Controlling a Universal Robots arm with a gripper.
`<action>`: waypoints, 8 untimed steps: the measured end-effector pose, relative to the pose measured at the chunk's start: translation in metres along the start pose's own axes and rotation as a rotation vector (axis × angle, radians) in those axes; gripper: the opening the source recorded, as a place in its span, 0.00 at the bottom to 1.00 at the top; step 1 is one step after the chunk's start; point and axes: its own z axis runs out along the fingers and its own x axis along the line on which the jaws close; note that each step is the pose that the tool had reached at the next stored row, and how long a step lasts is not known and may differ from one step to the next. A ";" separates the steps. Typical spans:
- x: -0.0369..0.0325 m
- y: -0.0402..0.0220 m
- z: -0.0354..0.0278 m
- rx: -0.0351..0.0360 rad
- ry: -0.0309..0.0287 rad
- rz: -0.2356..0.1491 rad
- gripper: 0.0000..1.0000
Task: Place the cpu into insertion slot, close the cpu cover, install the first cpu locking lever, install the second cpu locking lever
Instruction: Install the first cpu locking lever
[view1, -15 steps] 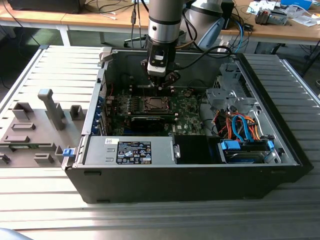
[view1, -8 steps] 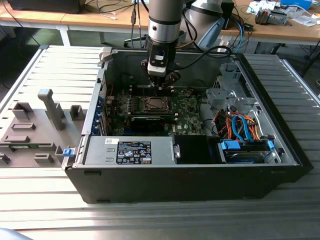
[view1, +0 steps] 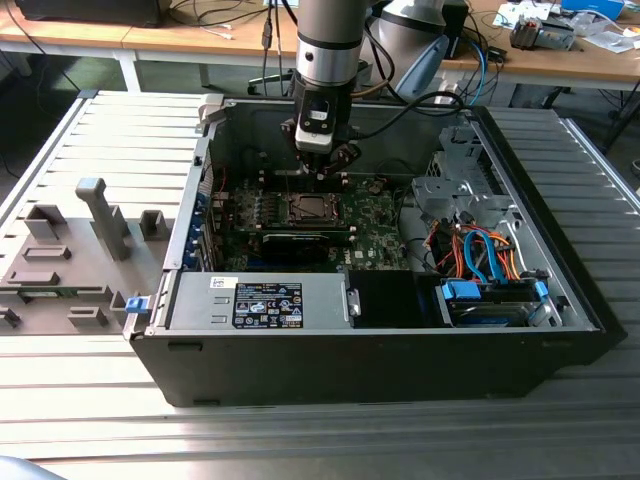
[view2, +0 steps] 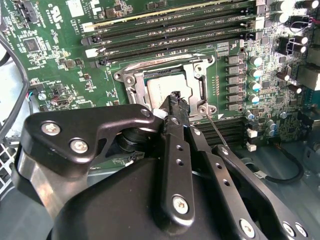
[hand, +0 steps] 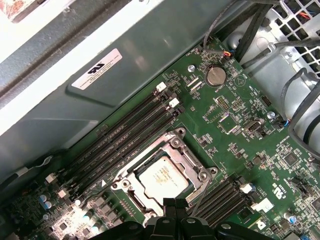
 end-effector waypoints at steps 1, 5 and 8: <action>0.0000 0.0000 0.0000 0.0000 0.0000 -0.001 0.11; 0.0000 0.0000 0.0000 0.0000 -0.0001 -0.003 0.11; 0.0000 0.0000 0.0000 -0.0001 -0.0002 -0.005 0.11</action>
